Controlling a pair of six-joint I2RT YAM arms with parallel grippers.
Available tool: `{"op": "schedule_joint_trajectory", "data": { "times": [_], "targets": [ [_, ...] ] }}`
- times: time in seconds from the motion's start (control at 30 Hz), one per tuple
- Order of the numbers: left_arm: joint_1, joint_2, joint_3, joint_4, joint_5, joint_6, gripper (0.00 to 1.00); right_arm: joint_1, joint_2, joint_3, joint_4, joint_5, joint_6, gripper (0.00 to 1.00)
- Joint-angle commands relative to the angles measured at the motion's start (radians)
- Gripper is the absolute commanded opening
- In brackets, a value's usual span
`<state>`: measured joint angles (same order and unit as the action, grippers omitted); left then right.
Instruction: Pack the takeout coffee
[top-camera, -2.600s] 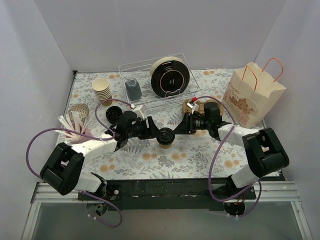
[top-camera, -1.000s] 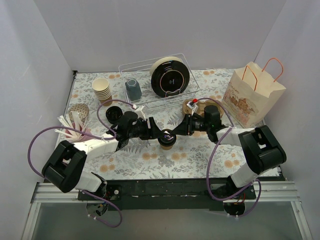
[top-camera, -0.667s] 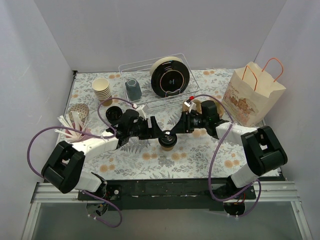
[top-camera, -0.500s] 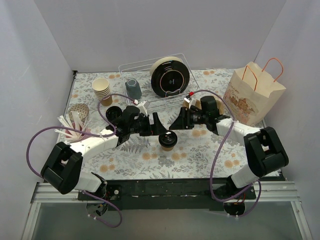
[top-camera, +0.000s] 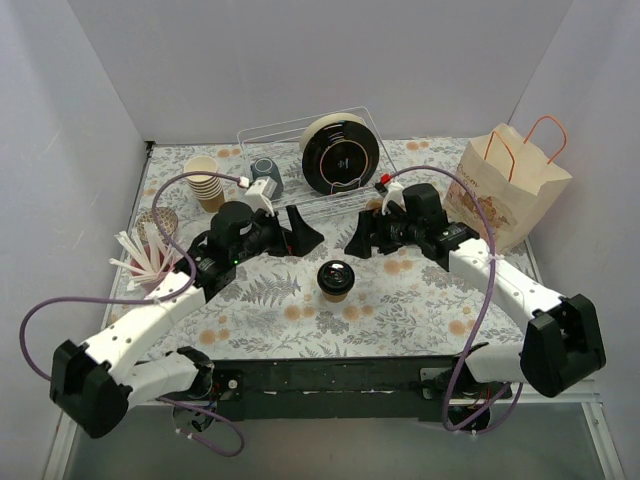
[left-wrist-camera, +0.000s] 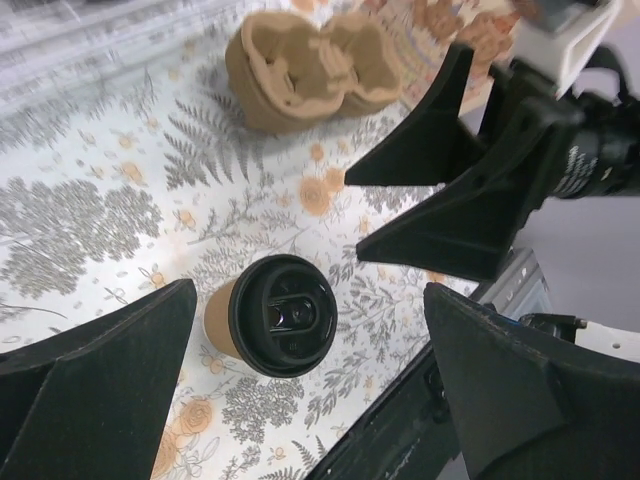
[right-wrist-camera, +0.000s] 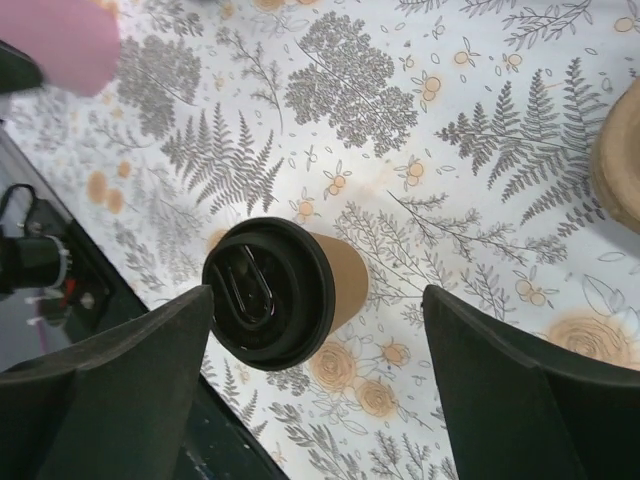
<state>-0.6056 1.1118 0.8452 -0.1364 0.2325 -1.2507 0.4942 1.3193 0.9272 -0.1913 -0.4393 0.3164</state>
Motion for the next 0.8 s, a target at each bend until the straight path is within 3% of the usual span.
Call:
{"op": "schedule_joint_trajectory", "data": {
  "times": [0.0,0.13,0.3,0.43,0.77],
  "targets": [
    [0.004,-0.127,0.026,-0.117,-0.11,0.089,0.98,0.09,-0.063,0.039,-0.131,0.223,-0.086,0.96],
    [0.004,-0.203,-0.006,-0.196,-0.111,0.143,0.98,0.199,-0.063,0.033,-0.114,0.339,-0.08,0.98],
    [0.004,-0.355,-0.133,-0.158,-0.12,0.221,0.98,0.274,0.0,0.073,-0.111,0.375,-0.068,0.98],
    [0.003,-0.47,-0.181,-0.124,-0.148,0.24,0.98,0.351,0.07,0.145,-0.148,0.486,-0.069,0.97],
    [0.004,-0.492,-0.172,-0.144,-0.203,0.252,0.98,0.422,0.169,0.196,-0.197,0.609,-0.053,0.94]
  ]
}}
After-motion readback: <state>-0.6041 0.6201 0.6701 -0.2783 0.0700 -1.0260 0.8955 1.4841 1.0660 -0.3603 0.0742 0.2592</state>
